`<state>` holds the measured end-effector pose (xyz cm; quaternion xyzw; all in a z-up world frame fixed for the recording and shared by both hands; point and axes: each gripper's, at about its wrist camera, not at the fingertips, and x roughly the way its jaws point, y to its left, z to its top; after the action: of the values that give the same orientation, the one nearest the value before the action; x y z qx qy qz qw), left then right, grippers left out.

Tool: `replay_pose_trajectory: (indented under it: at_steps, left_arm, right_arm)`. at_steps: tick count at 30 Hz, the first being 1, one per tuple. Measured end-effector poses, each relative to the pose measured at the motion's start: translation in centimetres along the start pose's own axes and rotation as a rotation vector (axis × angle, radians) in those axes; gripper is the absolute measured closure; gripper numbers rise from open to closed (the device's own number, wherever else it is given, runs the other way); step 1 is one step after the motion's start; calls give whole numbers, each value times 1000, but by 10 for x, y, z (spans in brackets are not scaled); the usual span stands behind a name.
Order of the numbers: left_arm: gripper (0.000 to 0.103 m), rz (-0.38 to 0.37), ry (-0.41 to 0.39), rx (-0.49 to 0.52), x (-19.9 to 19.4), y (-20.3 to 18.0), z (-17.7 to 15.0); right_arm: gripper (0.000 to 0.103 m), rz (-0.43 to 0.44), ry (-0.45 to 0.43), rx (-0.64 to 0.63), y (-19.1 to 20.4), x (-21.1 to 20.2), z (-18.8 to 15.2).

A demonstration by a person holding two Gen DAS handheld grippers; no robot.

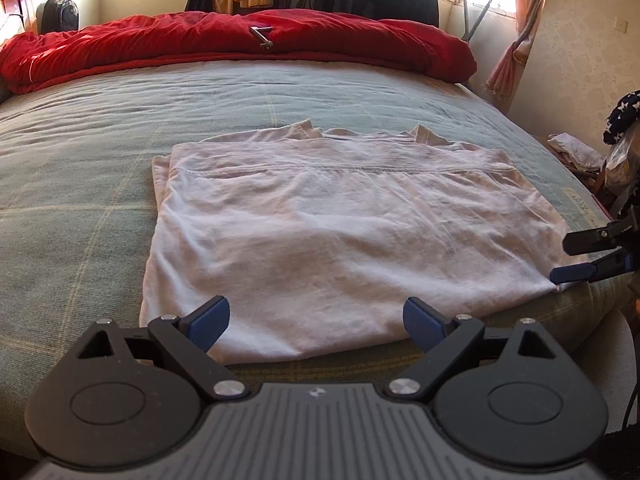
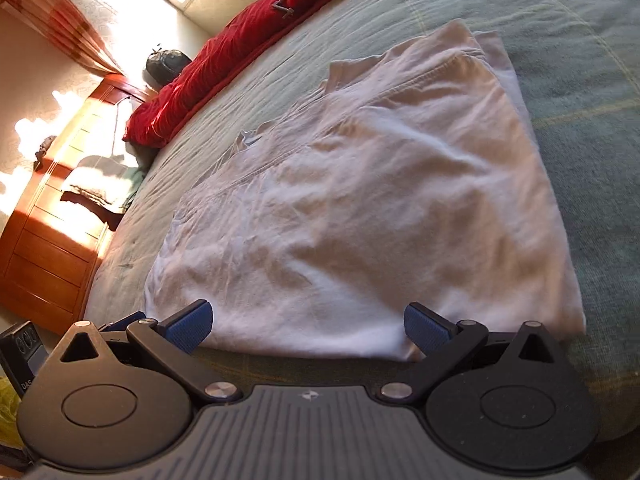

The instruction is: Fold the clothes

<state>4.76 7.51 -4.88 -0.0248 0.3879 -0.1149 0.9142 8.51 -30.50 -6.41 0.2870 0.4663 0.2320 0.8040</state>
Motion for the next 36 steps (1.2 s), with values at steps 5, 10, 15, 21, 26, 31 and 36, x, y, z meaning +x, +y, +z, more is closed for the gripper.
replay_pose_trajectory:
  at_steps: [5,10,15,21,26,31,36]
  left_arm:
    - [9,5,-4,1,-1,0,1]
    - [9,-23,-17,24,-3,-9,3]
    - [9,-18,-5,25,-4,-10,0]
    - [9,-2,-4,9,-2,-5,0]
    - [9,-27,-11,21,1,-11,2]
    - [9,-22,5,32,2,-12,0]
    - [9,2,-1,13,3,-6,4]
  right_arm:
    - [0,38,-50,70,-6,-16,3]
    - [0,157,26,46,20,16,11]
    - [0,144,142,-3,37,46,1]
    - [0,76,59,1,20,4,1]
    - [0,-75,-78,52,-10,-25,16]
    - [0,-171,-99,47,-22,-30,8]
    - [0,-231,-159,-70,1,-31,23]
